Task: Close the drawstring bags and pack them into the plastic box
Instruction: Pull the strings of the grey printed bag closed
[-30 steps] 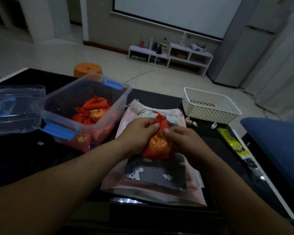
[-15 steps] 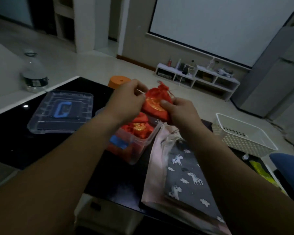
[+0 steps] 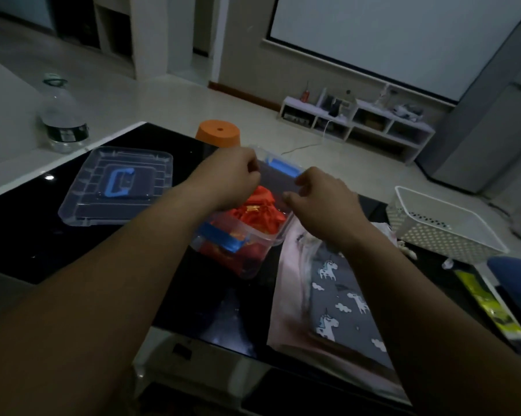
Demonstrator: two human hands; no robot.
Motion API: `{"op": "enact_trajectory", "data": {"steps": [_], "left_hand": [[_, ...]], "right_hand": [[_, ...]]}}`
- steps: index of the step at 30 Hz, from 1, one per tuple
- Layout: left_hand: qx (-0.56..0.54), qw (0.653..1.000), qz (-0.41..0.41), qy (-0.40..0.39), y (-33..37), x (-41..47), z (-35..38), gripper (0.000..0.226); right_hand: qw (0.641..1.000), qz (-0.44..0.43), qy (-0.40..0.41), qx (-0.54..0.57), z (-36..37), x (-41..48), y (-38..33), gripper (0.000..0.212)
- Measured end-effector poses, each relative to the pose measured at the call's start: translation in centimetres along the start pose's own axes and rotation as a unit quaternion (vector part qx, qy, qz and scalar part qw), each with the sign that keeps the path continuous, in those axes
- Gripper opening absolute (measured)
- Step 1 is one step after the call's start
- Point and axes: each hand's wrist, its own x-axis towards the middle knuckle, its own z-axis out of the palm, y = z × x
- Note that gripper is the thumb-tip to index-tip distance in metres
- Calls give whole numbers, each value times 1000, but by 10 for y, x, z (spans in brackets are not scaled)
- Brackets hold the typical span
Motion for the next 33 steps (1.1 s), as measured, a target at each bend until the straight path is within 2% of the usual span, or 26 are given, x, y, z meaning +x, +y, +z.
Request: {"op": "enact_trajectory", "data": {"steps": [4, 6, 9, 12, 15, 17, 20, 23, 25, 28, 31, 33], "left_hand": [[-61, 995, 62, 49, 38, -9, 13, 13], [-91, 990, 96, 51, 60, -17, 22, 14], [-117, 982, 144, 15, 89, -28, 40, 14], [-105, 981, 149, -61, 106, -35, 72, 12], [-36, 983, 118, -134, 102, -37, 108, 13], [4, 982, 87, -167, 97, -35, 127, 11], [19, 985, 33, -167, 93, -29, 144, 13], [4, 986, -25, -163, 92, -22, 153, 19], [-4, 982, -65, -175, 94, -17, 160, 25], [-24, 977, -103, -185, 89, -14, 170, 25], [-71, 973, -128, -177, 84, -10, 178, 29], [-137, 968, -141, -154, 84, -8, 181, 23]], "right_hand": [[998, 16, 0, 56, -6, -11, 27, 22], [996, 27, 22, 87, -10, -18, 46, 24], [989, 53, 35, 132, -16, -29, 80, 27], [979, 101, 65, 168, -17, -44, 122, 22], [954, 174, 91, 226, -14, -63, 166, 15], [924, 243, 71, 287, -10, -77, 193, 15], [893, 313, 43, 321, -4, -87, 221, 17], [896, 326, 45, 299, 2, -81, 234, 19], [892, 333, 17, 305, 9, -77, 241, 26], [874, 350, -15, 337, 16, -72, 242, 16], [864, 346, -21, 366, 18, -68, 241, 21], [847, 343, -3, 407, 17, -64, 239, 13]]}}
